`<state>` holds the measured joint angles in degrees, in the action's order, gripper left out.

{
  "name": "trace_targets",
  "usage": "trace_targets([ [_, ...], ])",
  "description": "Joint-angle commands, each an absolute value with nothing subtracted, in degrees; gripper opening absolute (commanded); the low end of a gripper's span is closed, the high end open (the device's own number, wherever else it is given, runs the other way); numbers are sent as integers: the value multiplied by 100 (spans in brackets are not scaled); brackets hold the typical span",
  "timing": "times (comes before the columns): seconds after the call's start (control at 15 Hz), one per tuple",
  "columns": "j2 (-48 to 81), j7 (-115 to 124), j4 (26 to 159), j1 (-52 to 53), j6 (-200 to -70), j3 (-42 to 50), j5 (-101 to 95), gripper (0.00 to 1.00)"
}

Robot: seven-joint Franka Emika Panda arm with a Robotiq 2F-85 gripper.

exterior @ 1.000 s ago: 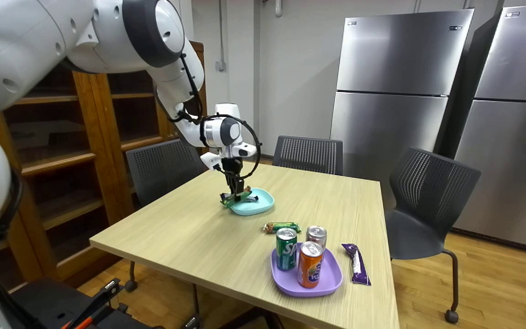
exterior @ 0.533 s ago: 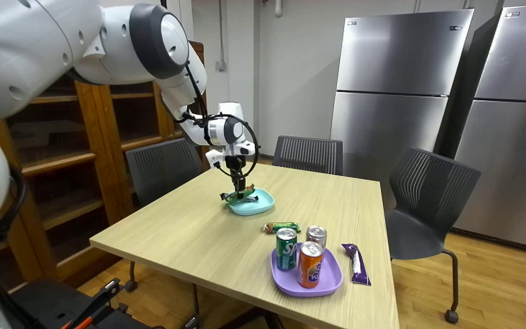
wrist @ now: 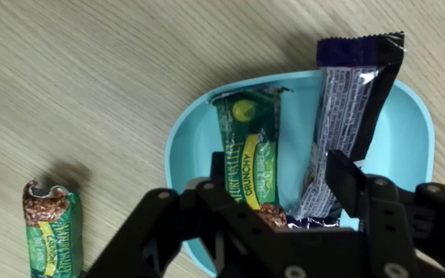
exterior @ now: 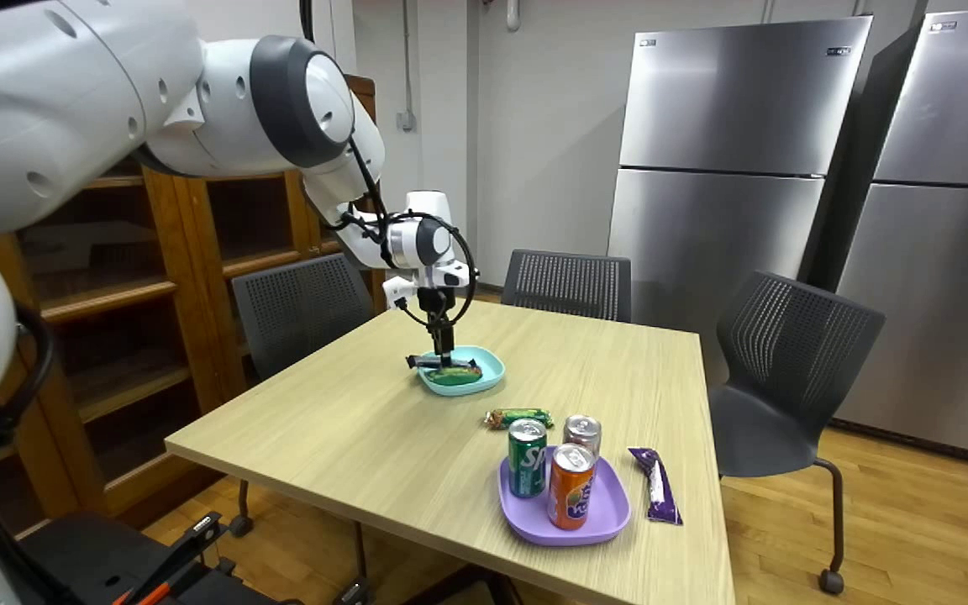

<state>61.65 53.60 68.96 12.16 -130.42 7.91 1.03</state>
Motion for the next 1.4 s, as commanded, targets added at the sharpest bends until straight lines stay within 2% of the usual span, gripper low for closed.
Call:
trace_targets([
  [0.0, 6262, 5359, 6586, 1108, -12815, 650, 173, 100],
  [0.67, 5666, 4448, 7476, 1036, -12838, 265, 207, 100],
  [1.33, 4511, 3376, 9290, 1143, -12884, 446, -46, 100],
])
